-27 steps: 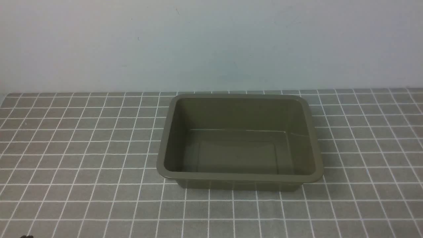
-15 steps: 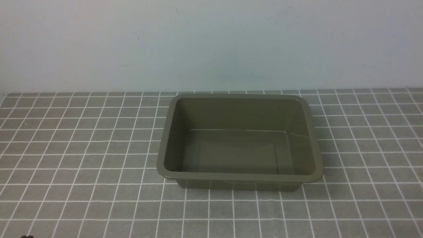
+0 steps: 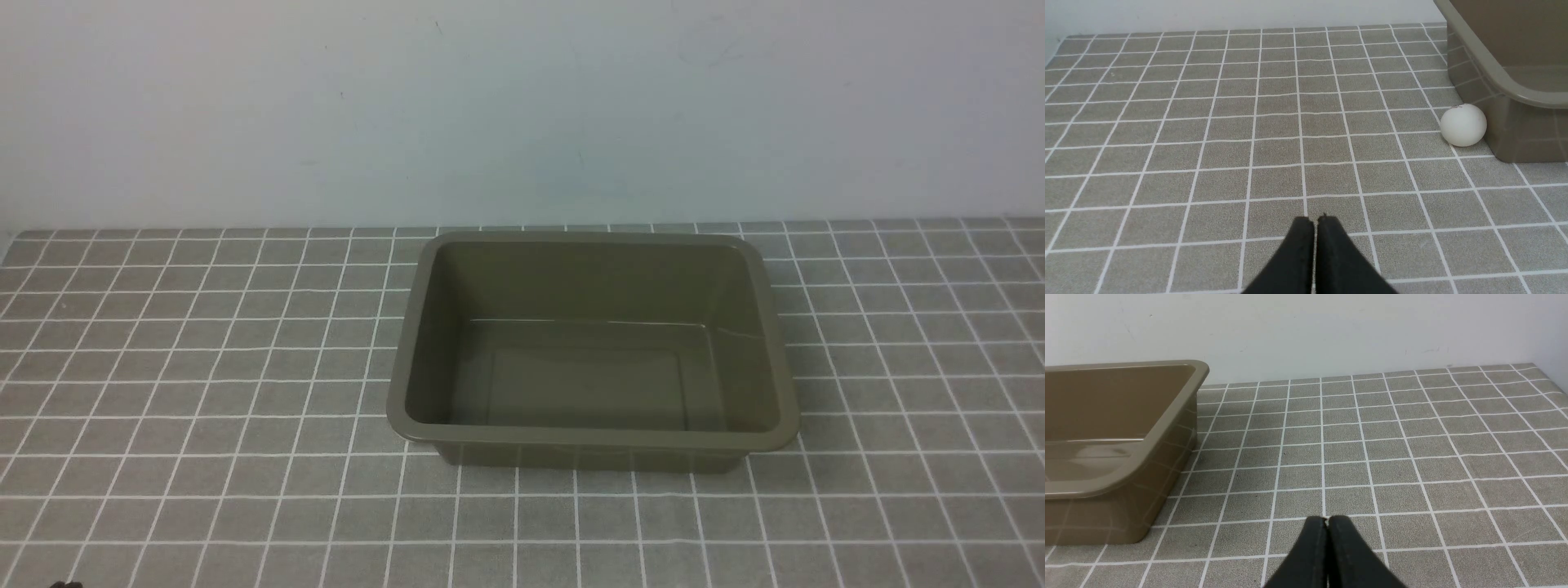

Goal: Put the table tennis balls into the box on the grey coffee tablecloth.
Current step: 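Reach for and grasp a ping pong ball on the table beside the basket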

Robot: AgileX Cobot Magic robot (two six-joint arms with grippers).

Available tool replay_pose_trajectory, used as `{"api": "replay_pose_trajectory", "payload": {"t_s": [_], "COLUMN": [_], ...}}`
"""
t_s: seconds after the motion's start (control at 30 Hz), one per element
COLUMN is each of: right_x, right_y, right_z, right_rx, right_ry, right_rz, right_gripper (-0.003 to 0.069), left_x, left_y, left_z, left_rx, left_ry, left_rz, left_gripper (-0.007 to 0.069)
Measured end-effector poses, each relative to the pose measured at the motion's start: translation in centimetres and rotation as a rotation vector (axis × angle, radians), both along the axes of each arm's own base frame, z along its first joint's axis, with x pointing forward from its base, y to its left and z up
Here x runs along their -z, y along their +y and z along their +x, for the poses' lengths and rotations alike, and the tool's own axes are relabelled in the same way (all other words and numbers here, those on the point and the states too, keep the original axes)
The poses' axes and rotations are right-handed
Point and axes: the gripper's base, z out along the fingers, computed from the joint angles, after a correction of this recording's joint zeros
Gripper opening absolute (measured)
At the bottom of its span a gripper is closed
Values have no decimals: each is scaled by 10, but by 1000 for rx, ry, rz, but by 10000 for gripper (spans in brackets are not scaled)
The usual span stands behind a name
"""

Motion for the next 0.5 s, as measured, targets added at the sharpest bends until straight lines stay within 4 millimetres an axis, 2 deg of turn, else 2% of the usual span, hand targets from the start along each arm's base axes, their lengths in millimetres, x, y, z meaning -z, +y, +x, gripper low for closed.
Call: {"api": "replay_pose_trajectory", "payload": {"t_s": [0.13, 0.33, 0.5], "right_x": [0, 0, 0], "right_y": [0, 0, 0], "right_z": [0, 0, 0], "right_rx": [0, 1, 1], "right_ry": [0, 0, 0], "right_rz": [0, 0, 0], "right_gripper": [-9, -9, -9], "left_x": [-3, -36, -52], "left_y": [1, 5, 11], "left_z": [1, 4, 1], "left_rx": [-7, -88, -126], "left_ry": [-47, -392, -582], "left_rz": [2, -316, -368], "left_gripper": [-5, -5, -5]}}
